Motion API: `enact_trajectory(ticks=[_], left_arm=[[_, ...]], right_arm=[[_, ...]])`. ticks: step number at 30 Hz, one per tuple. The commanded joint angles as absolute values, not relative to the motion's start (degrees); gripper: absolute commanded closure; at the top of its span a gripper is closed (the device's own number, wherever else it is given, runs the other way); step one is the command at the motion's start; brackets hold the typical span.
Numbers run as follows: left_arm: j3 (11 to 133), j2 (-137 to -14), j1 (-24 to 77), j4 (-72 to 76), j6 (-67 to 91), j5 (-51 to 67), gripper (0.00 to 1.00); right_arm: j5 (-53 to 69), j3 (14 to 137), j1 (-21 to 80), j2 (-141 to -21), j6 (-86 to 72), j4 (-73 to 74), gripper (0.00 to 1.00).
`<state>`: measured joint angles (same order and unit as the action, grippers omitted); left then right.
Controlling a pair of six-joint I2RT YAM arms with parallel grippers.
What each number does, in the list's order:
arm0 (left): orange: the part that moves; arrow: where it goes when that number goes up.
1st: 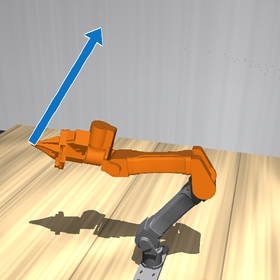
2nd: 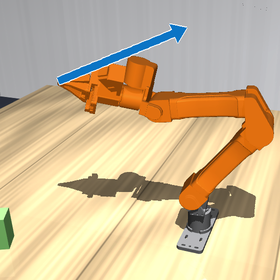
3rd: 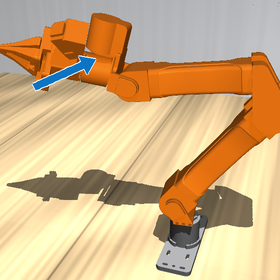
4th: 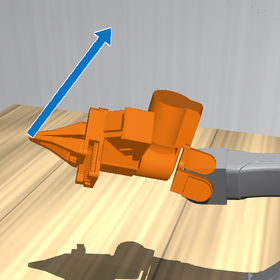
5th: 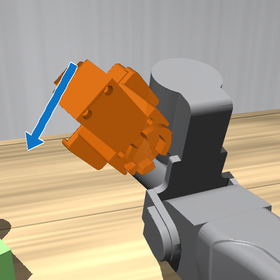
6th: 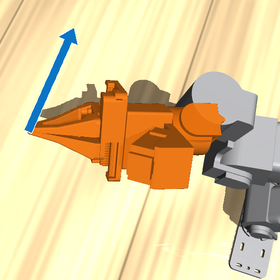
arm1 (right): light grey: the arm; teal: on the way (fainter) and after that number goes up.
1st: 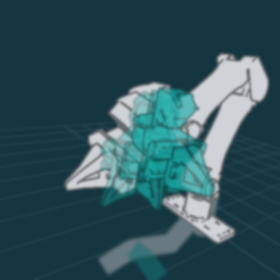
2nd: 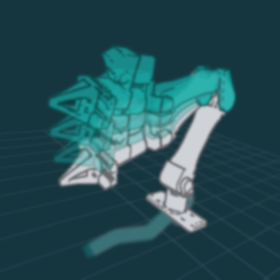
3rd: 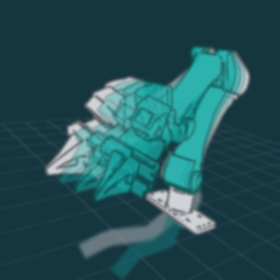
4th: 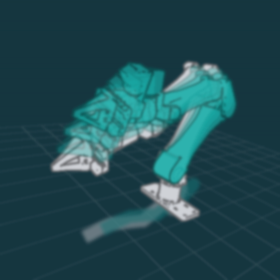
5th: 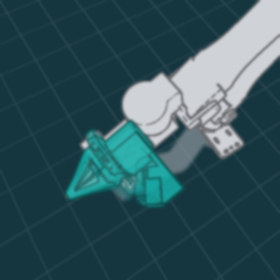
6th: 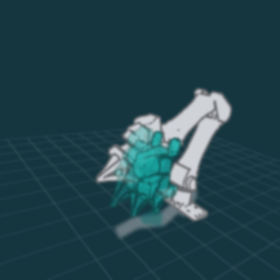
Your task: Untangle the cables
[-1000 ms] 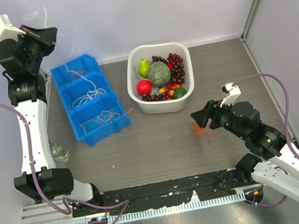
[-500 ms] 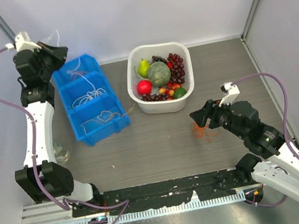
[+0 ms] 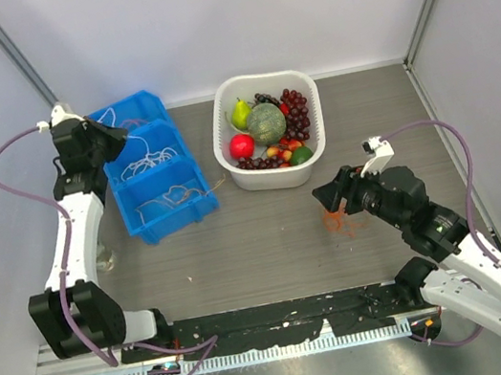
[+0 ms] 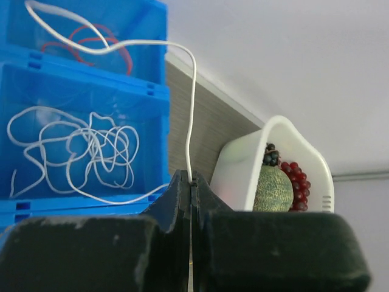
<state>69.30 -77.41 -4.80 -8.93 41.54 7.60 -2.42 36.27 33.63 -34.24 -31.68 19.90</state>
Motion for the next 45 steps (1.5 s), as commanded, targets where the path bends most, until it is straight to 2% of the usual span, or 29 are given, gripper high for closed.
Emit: enact_trajectory(ticks=[1,5,17,18,20,21,23,25,28,32,35,37,39,43,45], left_arm=[[74.9,-84.4,-4.8,-19.8,48.9,1.5,1.0],[78.7,-92.2,-4.7,-26.5,57.6,6.3,1.0],[72.9,-96.3,-3.2,-18.8,76.8,7.1,1.0],[72.9,-96.5,-3.2,-17.7,77.0,7.2,0.91],[73.3,-95.8,-3.6,-17.8,77.1,6.6,0.62],[73.3,-95.1,-3.5,-18.4,76.9,6.1,0.53],[72.3,-93.0,-3.5,-19.4,76.6,5.5,0.41],[70.2,-89.8,-3.7,-18.9,76.6,5.5,0.23],[67.4,-84.1,-4.1,-18.8,75.2,6.1,0.1],[63.8,-77.7,-4.2,-15.8,71.1,11.1,0.09],[61.6,-74.5,-2.2,-8.6,65.1,21.4,0.15],[61.7,-72.9,3.0,-7.0,58.7,26.1,0.17],[60.9,-70.2,10.9,-7.6,51.1,26.1,0.17],[55.3,-65.6,30.0,-6.2,38.6,19.5,0.17],[50.7,-63.8,37.3,-3.4,36.0,16.1,0.17]], right_arm=[[-1.2,36.1,33.4,-34.9,-32.6,15.6,0.34],[-1.1,35.9,33.4,-34.0,-33.0,15.7,0.34],[-2.1,33.7,33.3,-32.1,-34.3,16.6,0.34],[-2.0,33.5,33.4,-32.3,-34.3,16.6,0.34],[-2.0,33.5,33.4,-32.5,-34.2,16.7,0.34],[-2.0,33.5,33.5,-32.6,-34.2,16.7,0.34],[-2.7,33.5,33.5,-32.9,-34.2,17.1,0.34],[-6.1,33.4,33.5,-33.4,-35.2,18.5,0.34],[-16.0,33.7,33.5,-36.6,-38.6,22.6,0.34],[-27.1,35.0,33.1,-45.6,-46.5,29.9,0.34],[-30.1,35.0,32.1,-52.8,-53.8,33.5,0.36],[-28.7,34.2,31.6,-55.7,-54.1,32.2,0.39],[-21.7,32.4,31.5,-58.1,-50.7,27.0,0.44],[-3.2,28.2,31.6,-64.9,-40.1,12.8,0.48],[1.7,27.5,33.4,-69.6,-37.6,7.3,0.51]])
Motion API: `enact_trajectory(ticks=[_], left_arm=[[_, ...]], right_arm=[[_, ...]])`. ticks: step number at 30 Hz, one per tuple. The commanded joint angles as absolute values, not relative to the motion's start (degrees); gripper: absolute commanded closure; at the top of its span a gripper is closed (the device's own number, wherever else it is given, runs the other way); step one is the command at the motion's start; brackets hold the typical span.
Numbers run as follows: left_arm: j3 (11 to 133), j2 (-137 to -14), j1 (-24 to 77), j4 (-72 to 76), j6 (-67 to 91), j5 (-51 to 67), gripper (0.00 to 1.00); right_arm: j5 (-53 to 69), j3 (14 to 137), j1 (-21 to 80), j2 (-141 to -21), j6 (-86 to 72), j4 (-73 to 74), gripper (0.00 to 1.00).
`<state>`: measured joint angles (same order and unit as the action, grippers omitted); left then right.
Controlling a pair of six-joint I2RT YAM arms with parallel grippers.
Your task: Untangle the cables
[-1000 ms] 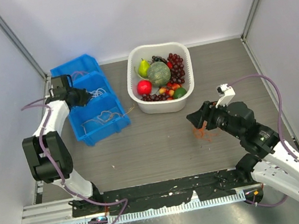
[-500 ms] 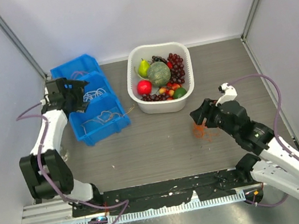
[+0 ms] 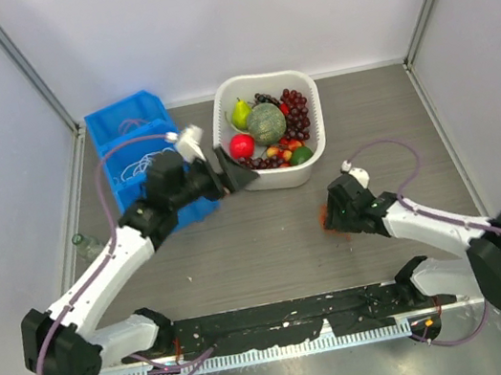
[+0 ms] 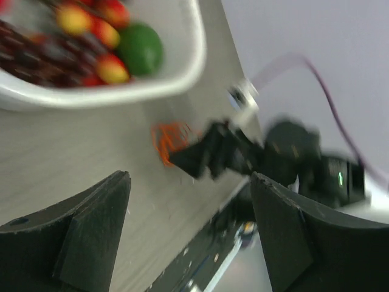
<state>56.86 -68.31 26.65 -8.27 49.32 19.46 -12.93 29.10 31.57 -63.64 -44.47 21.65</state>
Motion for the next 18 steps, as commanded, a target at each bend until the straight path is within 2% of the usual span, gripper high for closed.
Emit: enact_trajectory(ticks=[1,3,7,10,12,15,16,18], left_arm=[[48.3,-63.3,39.7,-1.9,35.3,15.0,0.17],[44.5,-61.6,43.1,-0.6,35.3,13.3,0.21],[34.2,-52.2,44.4,3.3,38.9,7.7,0.25],[28.1,-42.6,44.5,5.3,41.0,3.6,0.2],[26.1,-38.2,44.5,4.4,42.2,0.6,0.14],[26.2,-39.7,44.5,1.1,43.2,-2.1,0.1],[26.8,-41.8,44.5,0.2,43.2,-1.1,0.12],[29.6,-49.3,44.5,-2.0,43.1,3.0,0.21]], right_arm=[[1.7,28.1,37.0,-72.1,-36.3,6.2,0.51],[-2.0,31.1,45.1,-75.4,-34.1,4.0,0.5],[3.7,33.9,52.9,-75.6,-35.3,1.0,0.53],[6.2,30.0,52.8,-69.0,-39.5,-6.7,0.5],[5.8,29.1,52.7,-64.4,-39.0,-5.6,0.46],[1.2,29.7,52.4,-59.4,-38.0,-0.4,0.37],[0.2,29.7,51.8,-58.6,-37.3,1.6,0.33],[0.2,29.4,48.9,-59.5,-36.6,3.2,0.32]])
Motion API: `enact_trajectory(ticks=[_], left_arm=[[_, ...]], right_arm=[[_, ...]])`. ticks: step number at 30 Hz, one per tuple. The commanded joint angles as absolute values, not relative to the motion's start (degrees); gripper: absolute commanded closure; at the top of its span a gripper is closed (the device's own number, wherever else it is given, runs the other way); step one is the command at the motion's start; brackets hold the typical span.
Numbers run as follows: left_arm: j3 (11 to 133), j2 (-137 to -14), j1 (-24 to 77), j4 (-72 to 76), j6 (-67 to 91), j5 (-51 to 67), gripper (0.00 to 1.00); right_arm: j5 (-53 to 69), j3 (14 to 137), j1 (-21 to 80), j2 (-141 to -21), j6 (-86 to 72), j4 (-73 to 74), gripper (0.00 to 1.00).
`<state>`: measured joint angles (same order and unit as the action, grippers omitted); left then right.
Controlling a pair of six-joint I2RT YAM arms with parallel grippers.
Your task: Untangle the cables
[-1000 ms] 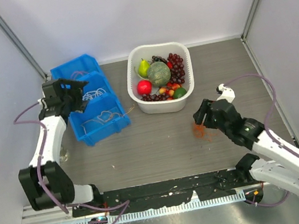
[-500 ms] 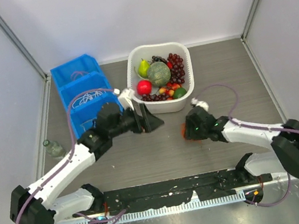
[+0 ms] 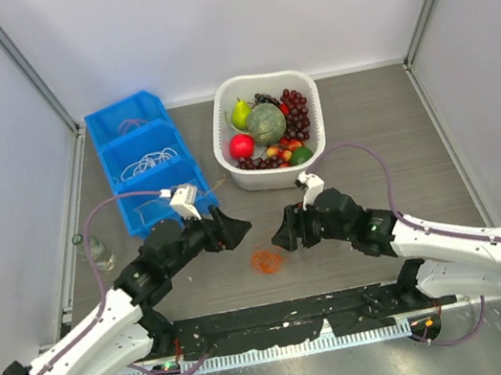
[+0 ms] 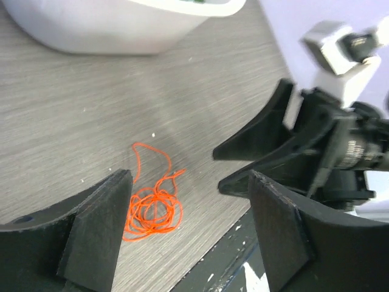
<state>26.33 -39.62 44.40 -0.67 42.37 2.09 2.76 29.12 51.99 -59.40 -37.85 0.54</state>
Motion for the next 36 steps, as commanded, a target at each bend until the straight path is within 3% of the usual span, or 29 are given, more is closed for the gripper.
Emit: enact_trajectory(ticks=[1,3,5,12,15,21,28,32,35,36], left_arm=[[30.9,-51.5,44.5,-3.8,42.9,4.6,0.28],[33.4,-58.4,44.6,-6.1,43.1,7.6,0.38],[33.7,-64.0,44.7,-5.1,43.3,11.1,0.39],[34.5,-71.2,45.5,-4.6,42.2,8.9,0.38],[35.7,-73.6,45.5,-2.9,41.7,9.0,0.33],[40.4,-81.9,45.5,-0.4,41.2,9.7,0.3],[42.6,-89.8,45.6,3.5,41.3,9.8,0.52],[43.5,-89.9,45.6,0.3,39.5,6.3,0.75],[43.9,-88.4,45.7,-2.2,37.9,5.3,0.94],[43.9,-87.6,45.8,-2.5,37.8,5.3,0.98]], right_arm=[[2.4,29.3,47.9,-60.5,-36.4,3.1,0.33],[7.0,29.1,45.3,-63.5,-35.7,1.8,0.37],[9.6,28.7,45.3,-65.4,-35.6,0.4,0.39],[13.0,24.4,45.5,-68.3,-32.5,-7.6,0.39],[13.3,23.6,46.6,-69.8,-30.9,-10.6,0.41],[7.8,24.5,50.3,-75.1,-27.3,-12.6,0.45],[2.5,25.4,52.8,-76.0,-26.9,-12.7,0.52],[0.4,25.6,53.1,-76.1,-27.0,-12.3,0.6],[0.4,25.6,53.3,-76.1,-27.1,-12.9,0.58],[0.4,25.6,53.5,-76.3,-27.0,-13.2,0.54]])
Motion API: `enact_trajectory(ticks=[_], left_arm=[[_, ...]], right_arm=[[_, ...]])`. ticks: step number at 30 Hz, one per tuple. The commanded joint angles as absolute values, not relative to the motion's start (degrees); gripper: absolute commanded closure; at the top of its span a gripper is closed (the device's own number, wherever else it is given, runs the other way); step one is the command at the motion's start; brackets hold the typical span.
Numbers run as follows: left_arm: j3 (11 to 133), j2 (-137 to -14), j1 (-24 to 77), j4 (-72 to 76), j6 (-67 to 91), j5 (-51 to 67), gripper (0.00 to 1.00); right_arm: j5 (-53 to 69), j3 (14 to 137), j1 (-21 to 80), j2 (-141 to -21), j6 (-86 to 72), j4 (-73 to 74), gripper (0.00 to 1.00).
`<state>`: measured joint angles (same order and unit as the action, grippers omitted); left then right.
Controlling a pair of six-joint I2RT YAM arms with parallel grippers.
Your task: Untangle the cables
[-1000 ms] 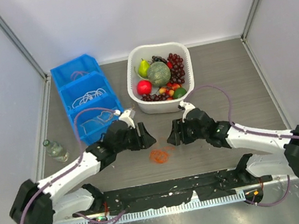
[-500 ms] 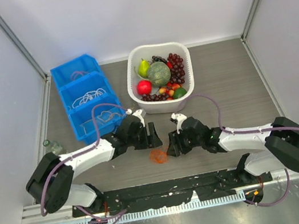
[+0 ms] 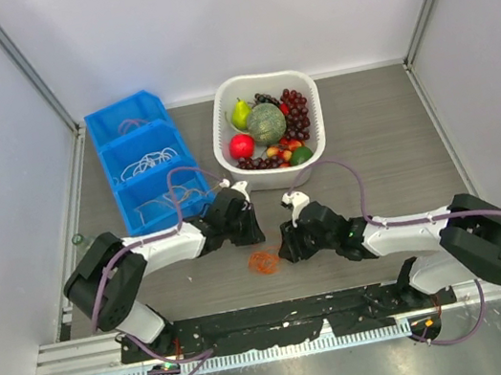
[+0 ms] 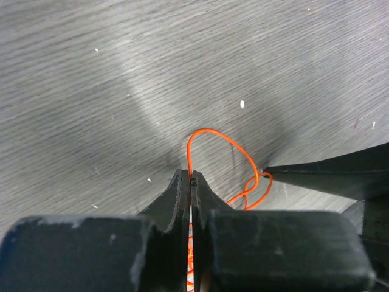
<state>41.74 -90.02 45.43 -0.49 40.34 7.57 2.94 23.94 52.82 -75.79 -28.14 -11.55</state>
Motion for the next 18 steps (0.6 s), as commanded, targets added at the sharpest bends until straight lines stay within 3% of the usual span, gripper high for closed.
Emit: enact_trajectory(ticks=[1,4,8,10,15,18], left_arm=[[43.8,-86.6,45.7,-2.9,37.4,5.6,1.0],[43.5,-83.5,46.1,-3.6,36.7,7.1,1.0],[43.6,-78.1,46.2,-5.1,35.9,10.3,1.0],[44.1,-74.6,46.2,-6.8,35.2,10.9,1.0],[47.2,-63.6,46.2,-12.0,32.4,7.5,1.0],[51.1,-57.5,46.2,-17.2,28.8,1.9,1.0]], right_arm=[[0.2,25.7,53.6,-76.6,-27.0,-13.5,0.52],[0.2,26.5,54.3,-77.8,-26.5,-14.0,0.45],[-2.5,27.8,55.5,-78.6,-25.8,-15.1,0.45],[-3.2,28.4,55.6,-79.1,-25.4,-14.5,0.51],[-5.4,27.6,56.1,-76.6,-25.9,-13.8,0.96],[-9.0,26.7,56.3,-71.7,-27.5,-10.7,0.99]])
